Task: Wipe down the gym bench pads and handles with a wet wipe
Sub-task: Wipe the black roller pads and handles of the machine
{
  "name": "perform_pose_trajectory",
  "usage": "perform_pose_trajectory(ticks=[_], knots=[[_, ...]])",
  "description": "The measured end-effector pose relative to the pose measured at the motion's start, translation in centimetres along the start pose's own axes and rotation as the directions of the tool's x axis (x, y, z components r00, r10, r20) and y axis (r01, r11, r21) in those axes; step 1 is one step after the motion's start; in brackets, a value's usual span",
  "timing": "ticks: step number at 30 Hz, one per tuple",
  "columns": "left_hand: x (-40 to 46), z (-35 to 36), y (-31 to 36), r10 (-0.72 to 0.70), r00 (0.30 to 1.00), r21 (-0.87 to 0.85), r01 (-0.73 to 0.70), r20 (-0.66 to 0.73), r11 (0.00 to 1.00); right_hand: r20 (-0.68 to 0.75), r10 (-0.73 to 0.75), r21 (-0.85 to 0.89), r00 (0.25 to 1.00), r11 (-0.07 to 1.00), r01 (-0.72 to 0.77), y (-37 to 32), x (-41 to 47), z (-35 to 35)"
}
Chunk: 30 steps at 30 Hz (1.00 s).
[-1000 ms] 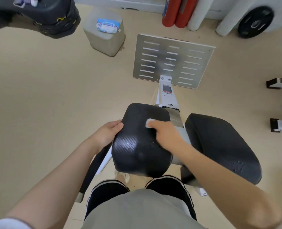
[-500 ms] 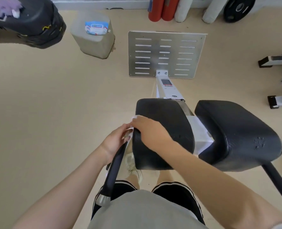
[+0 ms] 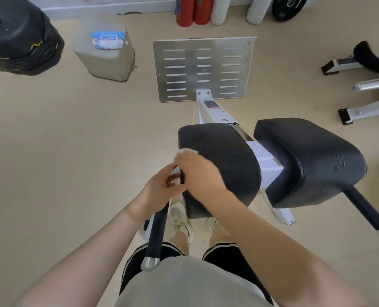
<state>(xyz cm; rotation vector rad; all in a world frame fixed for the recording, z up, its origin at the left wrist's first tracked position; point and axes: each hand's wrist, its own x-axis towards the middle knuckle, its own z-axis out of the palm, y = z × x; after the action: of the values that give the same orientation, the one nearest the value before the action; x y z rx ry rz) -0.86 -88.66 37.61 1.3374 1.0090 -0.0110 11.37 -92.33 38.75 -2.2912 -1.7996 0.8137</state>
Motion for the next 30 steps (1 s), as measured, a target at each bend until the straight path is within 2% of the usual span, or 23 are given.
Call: perform_pose_trajectory(ticks=[2, 4, 5, 7, 10, 14, 17, 20, 22, 24, 25, 28, 30], knots=[[-0.2, 0.3, -0.4, -0.008, 0.999, 0.001, 0.008, -0.050, 1.000, 0.060, -0.143, -0.076, 0.988, 0.986, 0.147, -1.0, -0.4, 0.6], [-0.3, 0.5, -0.8, -0.019, 0.998, -0.049, 0.016, -0.060, 0.999, 0.073, -0.214, -0.117, 0.974, 0.968, 0.222, 0.0, -1.1, 0.3], [-0.3, 0.5, -1.0, -0.022, 0.998, -0.074, 0.018, -0.051, 0.997, 0.053, -0.196, -0.090, 0.979, 0.976, 0.200, 0.6, -1.6, -0.1], [-0.2, 0.3, -1.1, -0.033, 0.999, -0.102, 0.029, -0.030, 0.994, -0.017, -0.057, 0.006, 0.998, 0.998, 0.057, 2.0, -2.7, -1.1], [-0.1, 0.2, -0.9, -0.040, 0.999, -0.022, 0.039, -0.028, 0.999, -0.127, 0.158, 0.005, 0.979, 0.987, -0.159, 5.0, -4.1, -2.3], [-0.5, 0.4, -0.2, -0.032, 0.999, -0.041, 0.031, -0.027, 0.999, -0.222, 0.272, -0.013, 0.936, 0.959, -0.282, 6.1, -4.7, -2.3], [-0.6, 0.5, -0.4, -0.014, 1.000, -0.120, 0.011, -0.022, 0.993, -0.246, 0.105, -0.032, 0.963, 0.993, -0.116, 2.7, -4.3, -1.2], [-0.9, 0.7, -0.6, 0.008, 0.999, -0.151, -0.015, -0.047, 0.988, -0.162, -0.128, -0.110, 0.978, 0.988, 0.111, 0.1, -4.1, 0.9], [-1.0, 0.9, -0.6, 0.020, 0.998, -0.109, -0.027, -0.064, 0.994, -0.068, -0.201, -0.144, 0.977, 0.971, 0.190, -0.1, -4.2, 1.8], [-1.1, 1.1, -0.6, 0.022, 0.997, -0.105, -0.030, -0.077, 0.994, -0.078, -0.240, -0.166, 0.968, 0.960, 0.225, 0.6, -4.8, 1.3], [-1.1, 1.1, -0.5, 0.018, 0.997, -0.116, -0.027, -0.079, 0.993, -0.108, -0.229, -0.162, 0.967, 0.964, 0.210, 1.3, -5.2, 0.7], [-1.4, 1.5, -0.3, 0.010, 0.997, -0.094, -0.017, -0.073, 0.995, -0.140, -0.004, -0.060, 0.990, 0.998, -0.004, 4.8, -6.7, -1.5], [-1.6, 2.0, 0.0, 0.008, 0.997, -0.096, -0.016, -0.080, 0.995, -0.219, 0.107, -0.039, 0.970, 0.992, -0.119, 7.8, -7.8, -2.1]])
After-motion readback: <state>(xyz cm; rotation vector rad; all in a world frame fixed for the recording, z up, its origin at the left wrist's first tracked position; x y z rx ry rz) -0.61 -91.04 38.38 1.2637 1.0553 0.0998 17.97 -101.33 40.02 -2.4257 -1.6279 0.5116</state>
